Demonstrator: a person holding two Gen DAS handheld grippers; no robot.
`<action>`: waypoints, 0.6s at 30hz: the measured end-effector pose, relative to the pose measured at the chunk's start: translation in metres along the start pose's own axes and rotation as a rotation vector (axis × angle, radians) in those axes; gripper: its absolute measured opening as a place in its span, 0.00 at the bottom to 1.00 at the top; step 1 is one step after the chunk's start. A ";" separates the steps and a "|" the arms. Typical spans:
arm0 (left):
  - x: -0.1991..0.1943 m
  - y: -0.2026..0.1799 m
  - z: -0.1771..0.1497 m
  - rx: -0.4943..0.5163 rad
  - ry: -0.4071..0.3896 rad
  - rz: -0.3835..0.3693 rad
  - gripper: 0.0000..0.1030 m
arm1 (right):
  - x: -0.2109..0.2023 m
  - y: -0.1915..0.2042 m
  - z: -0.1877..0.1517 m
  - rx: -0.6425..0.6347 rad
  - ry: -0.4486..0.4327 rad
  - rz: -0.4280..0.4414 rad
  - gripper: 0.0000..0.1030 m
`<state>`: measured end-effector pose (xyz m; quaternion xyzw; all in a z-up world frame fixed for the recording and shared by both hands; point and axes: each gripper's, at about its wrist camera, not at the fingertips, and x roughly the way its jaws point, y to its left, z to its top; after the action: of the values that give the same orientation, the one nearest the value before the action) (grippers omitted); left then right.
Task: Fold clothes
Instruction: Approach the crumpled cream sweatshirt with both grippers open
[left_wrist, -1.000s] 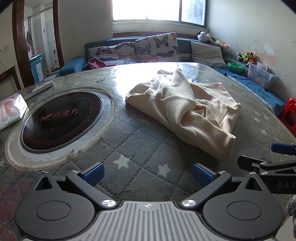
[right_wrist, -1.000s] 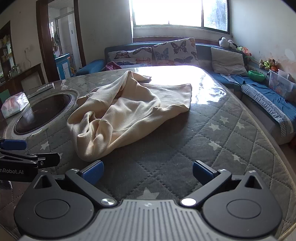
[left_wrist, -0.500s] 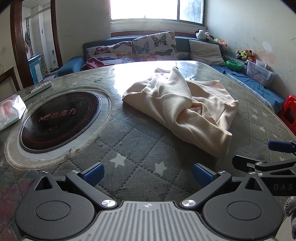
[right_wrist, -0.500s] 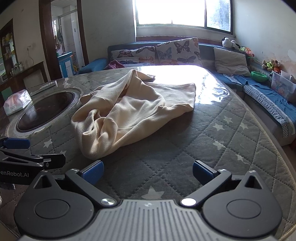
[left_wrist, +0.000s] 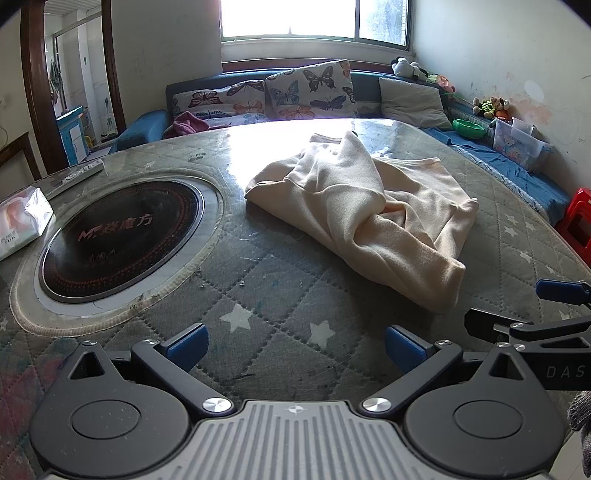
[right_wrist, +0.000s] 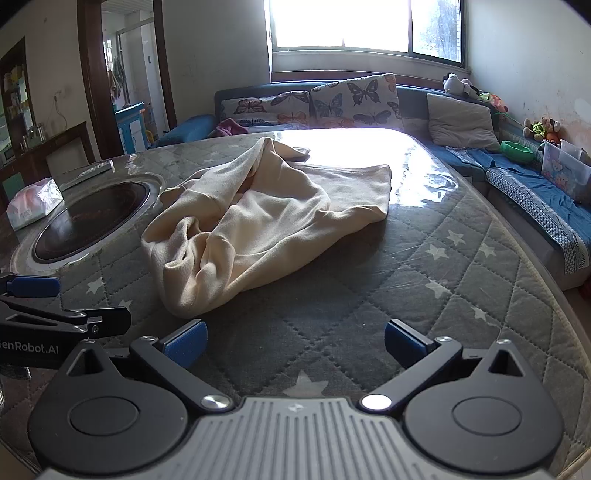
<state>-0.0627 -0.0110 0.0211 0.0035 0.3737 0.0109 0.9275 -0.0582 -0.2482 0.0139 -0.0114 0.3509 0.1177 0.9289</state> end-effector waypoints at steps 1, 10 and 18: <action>0.000 0.000 0.000 0.000 0.000 0.000 1.00 | 0.000 0.000 0.000 0.001 0.001 0.001 1.00; 0.002 0.000 -0.001 0.000 0.011 0.001 1.00 | 0.002 0.001 -0.001 -0.005 0.009 -0.003 1.00; 0.004 0.000 -0.001 0.000 0.017 0.003 1.00 | 0.004 0.001 0.000 -0.006 0.015 -0.003 1.00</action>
<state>-0.0603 -0.0105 0.0181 0.0039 0.3817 0.0121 0.9242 -0.0556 -0.2459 0.0114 -0.0155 0.3575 0.1172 0.9264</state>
